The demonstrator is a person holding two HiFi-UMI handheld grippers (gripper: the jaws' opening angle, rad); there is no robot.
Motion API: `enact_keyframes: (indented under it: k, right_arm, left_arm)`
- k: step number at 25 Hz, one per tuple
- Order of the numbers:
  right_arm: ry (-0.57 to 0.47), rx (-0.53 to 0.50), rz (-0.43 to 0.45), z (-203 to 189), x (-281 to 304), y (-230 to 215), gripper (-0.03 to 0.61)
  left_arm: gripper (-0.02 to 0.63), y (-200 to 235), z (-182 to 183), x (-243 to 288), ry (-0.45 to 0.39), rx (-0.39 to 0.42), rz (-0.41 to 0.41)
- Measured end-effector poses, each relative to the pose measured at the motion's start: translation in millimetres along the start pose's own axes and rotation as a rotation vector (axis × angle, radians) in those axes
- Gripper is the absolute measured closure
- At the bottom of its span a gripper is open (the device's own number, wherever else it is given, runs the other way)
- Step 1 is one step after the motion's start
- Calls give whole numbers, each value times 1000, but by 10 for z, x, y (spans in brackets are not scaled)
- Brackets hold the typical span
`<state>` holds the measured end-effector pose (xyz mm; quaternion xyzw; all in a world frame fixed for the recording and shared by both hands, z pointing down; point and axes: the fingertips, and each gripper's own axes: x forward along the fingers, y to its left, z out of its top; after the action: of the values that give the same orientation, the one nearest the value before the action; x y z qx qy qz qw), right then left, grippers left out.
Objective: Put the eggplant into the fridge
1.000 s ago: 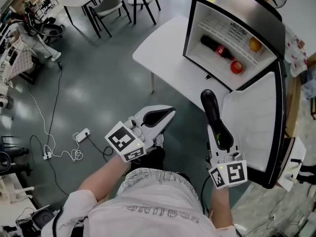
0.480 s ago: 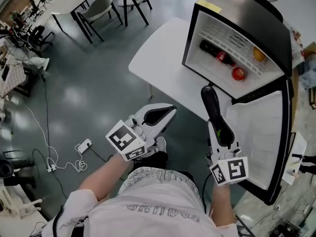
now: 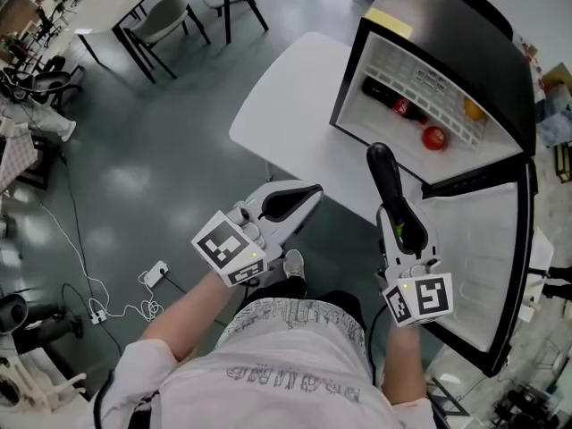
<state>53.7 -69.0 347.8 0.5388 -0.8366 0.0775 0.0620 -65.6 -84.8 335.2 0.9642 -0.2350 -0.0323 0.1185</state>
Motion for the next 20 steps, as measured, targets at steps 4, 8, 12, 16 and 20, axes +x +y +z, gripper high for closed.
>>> enact_keyframes:
  k: [4,8,12,16,20]
  right_arm:
    - [-2,-17,-14,51,148,-81,449]
    - [2,-37,-31,80,304,-229,449]
    - [5,-59,-45,114,461,-423,449]
    - [1,-76,-53,132,614,-659,450]
    - [10,-77,-45,118,774,-864,449]
  left_arm:
    - [606,127,38,57,-2,3,-6]
    - [606,247,50,108,2,0,-2]
    - [606,367,42,182,4,-8,8]
    - [607,455,25,304,7,-7,21]
    - [606,530,6,426,11,-15,42]
